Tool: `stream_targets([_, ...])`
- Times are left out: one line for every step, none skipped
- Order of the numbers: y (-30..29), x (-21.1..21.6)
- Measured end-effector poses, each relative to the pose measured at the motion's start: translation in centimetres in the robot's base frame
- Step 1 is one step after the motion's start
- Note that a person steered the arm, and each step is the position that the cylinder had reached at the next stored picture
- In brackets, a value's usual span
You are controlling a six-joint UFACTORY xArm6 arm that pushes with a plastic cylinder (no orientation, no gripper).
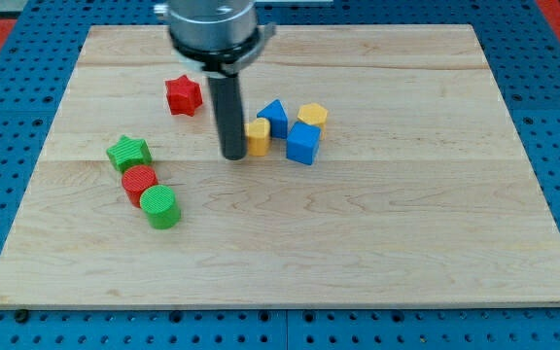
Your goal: Place the arm left to the blue triangle
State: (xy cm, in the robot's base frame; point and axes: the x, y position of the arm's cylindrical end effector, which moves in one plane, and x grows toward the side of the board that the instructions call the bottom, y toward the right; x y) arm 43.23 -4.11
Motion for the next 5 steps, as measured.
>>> stream_targets([3.6, -1.5])
stream_targets([-1.4, -2.5])
stream_targets([-2.2, -4.8])
stream_targets([2.0, -7.2])
stream_targets([-0.1, -11.1])
